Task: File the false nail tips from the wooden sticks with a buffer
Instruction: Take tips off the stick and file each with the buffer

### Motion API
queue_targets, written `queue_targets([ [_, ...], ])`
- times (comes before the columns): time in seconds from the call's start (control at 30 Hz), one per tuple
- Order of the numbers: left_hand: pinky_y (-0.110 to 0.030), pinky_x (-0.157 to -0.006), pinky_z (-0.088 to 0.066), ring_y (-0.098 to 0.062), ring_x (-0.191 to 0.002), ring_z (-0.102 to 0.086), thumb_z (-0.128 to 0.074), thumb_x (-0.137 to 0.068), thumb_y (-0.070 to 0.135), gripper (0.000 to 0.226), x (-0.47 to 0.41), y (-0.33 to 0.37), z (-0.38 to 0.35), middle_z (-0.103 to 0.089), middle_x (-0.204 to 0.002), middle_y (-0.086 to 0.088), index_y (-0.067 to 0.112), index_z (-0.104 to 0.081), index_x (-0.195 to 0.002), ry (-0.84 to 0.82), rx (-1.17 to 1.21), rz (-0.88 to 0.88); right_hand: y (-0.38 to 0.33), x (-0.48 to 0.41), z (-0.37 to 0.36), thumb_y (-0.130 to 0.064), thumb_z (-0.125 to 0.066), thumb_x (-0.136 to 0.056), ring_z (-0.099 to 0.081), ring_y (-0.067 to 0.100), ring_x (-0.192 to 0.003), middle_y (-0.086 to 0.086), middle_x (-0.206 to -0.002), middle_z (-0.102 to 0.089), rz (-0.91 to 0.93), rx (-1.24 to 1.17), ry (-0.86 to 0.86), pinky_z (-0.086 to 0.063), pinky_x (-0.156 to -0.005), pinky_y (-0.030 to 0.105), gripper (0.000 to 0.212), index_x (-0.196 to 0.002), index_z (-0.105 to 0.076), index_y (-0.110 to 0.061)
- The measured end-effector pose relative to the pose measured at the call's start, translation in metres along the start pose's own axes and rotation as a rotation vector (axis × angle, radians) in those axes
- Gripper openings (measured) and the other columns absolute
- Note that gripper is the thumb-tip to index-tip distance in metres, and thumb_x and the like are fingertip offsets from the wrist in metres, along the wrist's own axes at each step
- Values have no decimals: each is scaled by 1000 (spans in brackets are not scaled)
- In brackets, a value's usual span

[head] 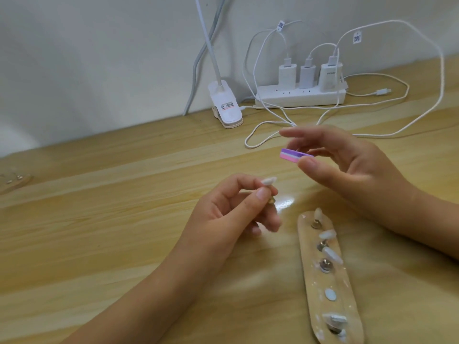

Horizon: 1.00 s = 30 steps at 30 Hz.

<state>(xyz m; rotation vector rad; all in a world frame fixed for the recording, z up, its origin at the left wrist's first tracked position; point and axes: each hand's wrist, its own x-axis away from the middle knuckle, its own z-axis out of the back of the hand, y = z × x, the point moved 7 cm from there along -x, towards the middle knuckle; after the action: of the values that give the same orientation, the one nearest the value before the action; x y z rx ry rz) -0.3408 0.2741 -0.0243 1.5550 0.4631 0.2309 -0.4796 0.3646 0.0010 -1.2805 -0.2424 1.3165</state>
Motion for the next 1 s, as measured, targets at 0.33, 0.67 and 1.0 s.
queue_targets([
  [0.33,-17,-69,-51,-6,-78,-66,-58,-87,26,17,-2,-7,5,-73,-83,6,30,-75,-87,19,-29,22,-12,5,-7,-31,-67,-83,-63,24,-109,2,-110,-67,109,-15,-34,-49,-95,40,25,-104,-58,-21],
  [0.67,-15,-66,-47,-5,-65,-60,-55,-91,22,18,-1,-2,-1,-64,-65,6,22,-74,-90,-18,-118,-70,-29,10,-15,-29,-62,-89,-60,15,-114,-2,-117,-66,258,225,-90,-47,-97,34,31,-117,-66,-17],
  [1.0,-13,-65,-45,-2,-64,-59,-55,-91,20,16,0,1,-1,-63,-64,9,18,-71,-91,-8,-152,-115,-31,13,-19,-29,-60,-91,-59,11,-115,-5,-121,-64,262,262,-94,-44,-96,20,31,-120,-64,-19],
])
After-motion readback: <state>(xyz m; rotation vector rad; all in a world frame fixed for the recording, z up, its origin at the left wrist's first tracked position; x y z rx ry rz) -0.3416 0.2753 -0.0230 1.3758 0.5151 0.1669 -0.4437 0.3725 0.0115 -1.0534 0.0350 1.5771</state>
